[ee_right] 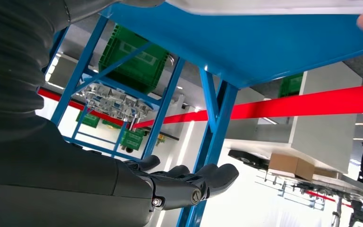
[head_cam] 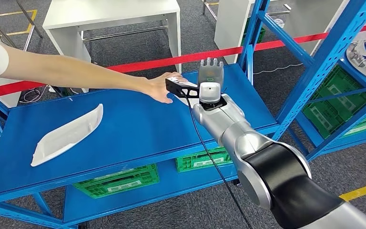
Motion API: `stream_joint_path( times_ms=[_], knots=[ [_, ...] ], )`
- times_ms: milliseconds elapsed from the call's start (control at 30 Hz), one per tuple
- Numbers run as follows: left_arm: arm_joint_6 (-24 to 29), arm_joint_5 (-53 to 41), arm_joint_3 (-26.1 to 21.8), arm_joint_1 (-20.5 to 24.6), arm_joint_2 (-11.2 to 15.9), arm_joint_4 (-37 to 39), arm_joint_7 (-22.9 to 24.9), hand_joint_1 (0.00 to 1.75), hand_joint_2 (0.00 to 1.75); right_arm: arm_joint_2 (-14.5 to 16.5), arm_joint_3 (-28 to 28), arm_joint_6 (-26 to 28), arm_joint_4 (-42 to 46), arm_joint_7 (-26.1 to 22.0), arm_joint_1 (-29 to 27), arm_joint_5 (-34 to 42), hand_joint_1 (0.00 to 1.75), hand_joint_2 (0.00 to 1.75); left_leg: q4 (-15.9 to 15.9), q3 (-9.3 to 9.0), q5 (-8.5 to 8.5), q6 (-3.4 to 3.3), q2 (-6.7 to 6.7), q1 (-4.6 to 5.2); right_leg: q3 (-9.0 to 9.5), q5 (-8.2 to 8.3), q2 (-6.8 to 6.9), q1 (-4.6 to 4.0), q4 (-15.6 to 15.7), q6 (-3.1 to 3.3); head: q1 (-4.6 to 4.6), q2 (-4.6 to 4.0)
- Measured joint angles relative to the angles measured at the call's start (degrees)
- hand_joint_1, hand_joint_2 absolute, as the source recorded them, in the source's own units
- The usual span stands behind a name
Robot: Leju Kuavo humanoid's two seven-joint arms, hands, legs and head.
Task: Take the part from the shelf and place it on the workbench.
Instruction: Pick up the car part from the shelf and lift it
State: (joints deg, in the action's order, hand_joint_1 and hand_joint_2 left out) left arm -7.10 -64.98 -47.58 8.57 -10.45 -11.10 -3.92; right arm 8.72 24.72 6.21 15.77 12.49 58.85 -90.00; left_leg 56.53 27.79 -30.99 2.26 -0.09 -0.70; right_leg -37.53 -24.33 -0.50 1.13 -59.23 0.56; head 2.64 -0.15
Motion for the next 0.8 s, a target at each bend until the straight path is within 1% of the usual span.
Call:
stream_joint_path(
  times_ms=[800],
  knots=[
    [0.0,-0.3,0.2,0.3,0.0,0.0,0.0,0.0,0.0,-0.9,0.0,0.5,0.0,0.5,-0.6,0.8,0.0,1.75,0.0,0.0,0.0,0.0,0.0,0.0,0.0,0.0,0.0,0.0,0.0,0.0,0.0,0.0]
  ],
)
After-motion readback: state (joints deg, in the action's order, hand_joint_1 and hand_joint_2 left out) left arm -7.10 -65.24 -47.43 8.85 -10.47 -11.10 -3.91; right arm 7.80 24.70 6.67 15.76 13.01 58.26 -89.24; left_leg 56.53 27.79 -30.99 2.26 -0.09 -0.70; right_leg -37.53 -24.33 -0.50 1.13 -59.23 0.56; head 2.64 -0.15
